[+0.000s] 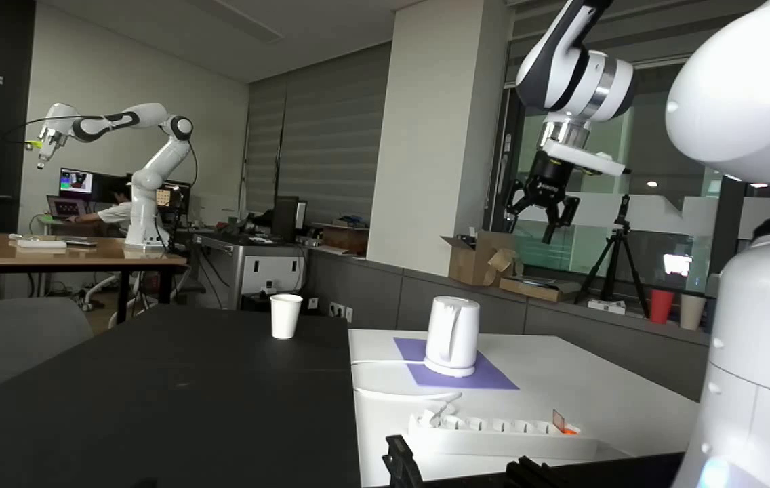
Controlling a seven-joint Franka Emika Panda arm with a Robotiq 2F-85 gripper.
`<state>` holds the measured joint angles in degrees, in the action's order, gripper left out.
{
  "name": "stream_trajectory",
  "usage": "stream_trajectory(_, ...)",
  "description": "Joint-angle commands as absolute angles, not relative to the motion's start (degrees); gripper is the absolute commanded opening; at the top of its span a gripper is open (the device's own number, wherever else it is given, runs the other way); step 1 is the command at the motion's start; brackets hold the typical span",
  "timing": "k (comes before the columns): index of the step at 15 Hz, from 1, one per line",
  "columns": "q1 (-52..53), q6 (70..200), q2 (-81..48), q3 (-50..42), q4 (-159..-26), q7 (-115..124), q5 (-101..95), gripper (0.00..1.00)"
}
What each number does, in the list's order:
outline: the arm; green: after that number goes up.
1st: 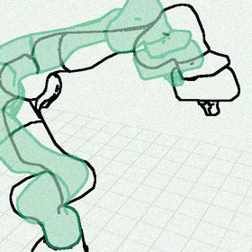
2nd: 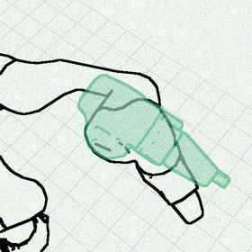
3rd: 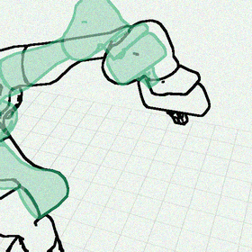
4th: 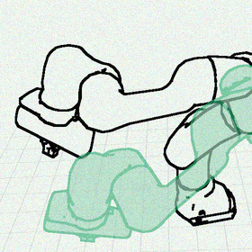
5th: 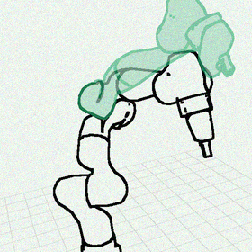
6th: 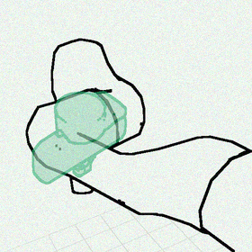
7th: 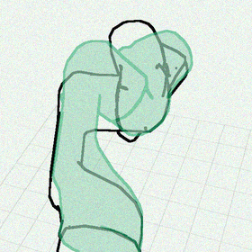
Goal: Switch on the electric kettle then switch it off
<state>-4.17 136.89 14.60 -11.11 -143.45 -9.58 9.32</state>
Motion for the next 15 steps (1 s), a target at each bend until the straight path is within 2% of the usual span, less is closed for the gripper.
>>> stream_trajectory(1,-1.3,145.2,5.5,-8.9,-140.7,-11.4,14.1,0.53)
stream_trajectory(8,-0.3,161.6,-7.1,-2.3,-137.5,-13.3,17.3,0.05)
stream_trajectory(10,-0.7,164.7,-10.8,-1.3,-135.6,-11.5,14.2,0.00)
stream_trajectory(12,0.4,164.8,-14.7,-3.6,-133.3,-6.2,5.4,0.00)
stream_trajectory(13,-1.5,164.9,-10.7,-0.6,-136.9,-9.9,10.1,0.01)
stream_trajectory(15,-1.3,165.3,-13.7,-1.5,-135.1,-7.3,5.9,0.01)
